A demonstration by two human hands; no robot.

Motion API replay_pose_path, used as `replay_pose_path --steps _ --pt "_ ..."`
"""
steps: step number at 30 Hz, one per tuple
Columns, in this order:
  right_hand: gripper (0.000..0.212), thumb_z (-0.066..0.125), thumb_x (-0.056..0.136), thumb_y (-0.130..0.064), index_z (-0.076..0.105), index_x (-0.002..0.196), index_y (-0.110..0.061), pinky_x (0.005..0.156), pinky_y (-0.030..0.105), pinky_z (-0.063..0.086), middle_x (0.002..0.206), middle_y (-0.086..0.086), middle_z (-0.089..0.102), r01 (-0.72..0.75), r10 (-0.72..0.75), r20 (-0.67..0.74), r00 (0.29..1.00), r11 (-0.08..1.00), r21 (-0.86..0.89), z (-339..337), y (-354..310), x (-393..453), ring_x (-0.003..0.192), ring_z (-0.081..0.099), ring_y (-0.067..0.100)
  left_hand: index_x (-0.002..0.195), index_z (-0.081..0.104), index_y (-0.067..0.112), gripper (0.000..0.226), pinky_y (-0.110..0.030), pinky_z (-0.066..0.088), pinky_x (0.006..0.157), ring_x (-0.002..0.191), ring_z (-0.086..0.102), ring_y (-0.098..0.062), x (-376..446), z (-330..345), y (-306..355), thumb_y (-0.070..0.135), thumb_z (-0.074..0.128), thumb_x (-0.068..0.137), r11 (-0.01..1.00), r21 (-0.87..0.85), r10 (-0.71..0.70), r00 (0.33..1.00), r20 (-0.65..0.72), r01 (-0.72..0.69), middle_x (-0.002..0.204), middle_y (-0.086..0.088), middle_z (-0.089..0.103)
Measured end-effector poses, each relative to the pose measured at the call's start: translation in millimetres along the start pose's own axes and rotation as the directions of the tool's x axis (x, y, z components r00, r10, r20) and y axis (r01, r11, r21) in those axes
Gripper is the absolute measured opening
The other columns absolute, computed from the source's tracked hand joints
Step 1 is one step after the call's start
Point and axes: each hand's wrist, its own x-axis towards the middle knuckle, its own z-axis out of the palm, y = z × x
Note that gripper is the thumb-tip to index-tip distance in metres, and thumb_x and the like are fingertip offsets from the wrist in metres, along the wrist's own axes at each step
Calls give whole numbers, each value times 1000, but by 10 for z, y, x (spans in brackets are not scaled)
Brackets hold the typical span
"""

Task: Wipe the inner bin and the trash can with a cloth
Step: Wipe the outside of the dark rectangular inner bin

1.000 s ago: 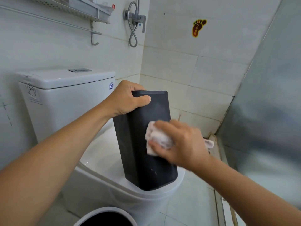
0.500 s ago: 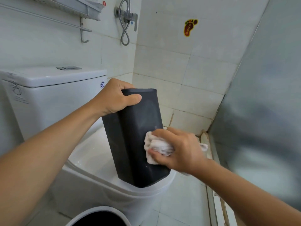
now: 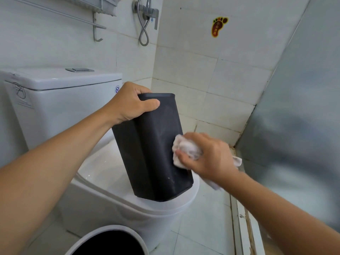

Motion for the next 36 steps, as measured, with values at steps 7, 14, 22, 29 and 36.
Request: replay_pose_path --steps 7,14,22,29,36 --pt "36 60 86 -61 67 110 -36 59 37 54 84 -7 65 21 -23 -30 999 998 -64 10 -90 5 70 64 21 85 78 2 29 -30 51 67 71 64 -15 -9 4 42 29 70 77 1000 5 15 1000 14 -15 85 -22 72" --pt "35 59 87 -64 64 110 -39 70 36 54 90 -11 68 -175 170 -64 983 980 -90 -59 37 293 84 68 18 80 75 2 29 -27 47 61 64 58 -12 -5 32 77 30 71 77 1000 -13 26 998 62 -25 70 -13 67" --pt "38 67 85 -56 74 108 -27 51 31 49 79 -6 63 138 -145 -80 986 986 -96 64 -174 -173 65 62 19 80 75 2 25 -26 46 60 62 57 -11 1 35 70 27 71 78 999 -19 31 998 52 -30 68 -7 64" --pt "35 55 86 -65 65 105 -37 63 33 50 84 -9 65 -162 151 -167 974 986 -49 73 -72 346 75 64 18 79 76 4 21 -27 48 61 63 59 -12 -17 12 68 24 70 80 999 -23 31 998 50 -30 72 -12 68" --pt "39 71 86 -54 75 109 -24 47 33 49 77 -6 61 264 -268 -88 959 963 -50 90 -98 -59 62 60 19 78 78 12 7 -22 49 59 62 61 -7 -5 1 76 16 75 82 999 -28 26 997 68 -24 68 4 68"
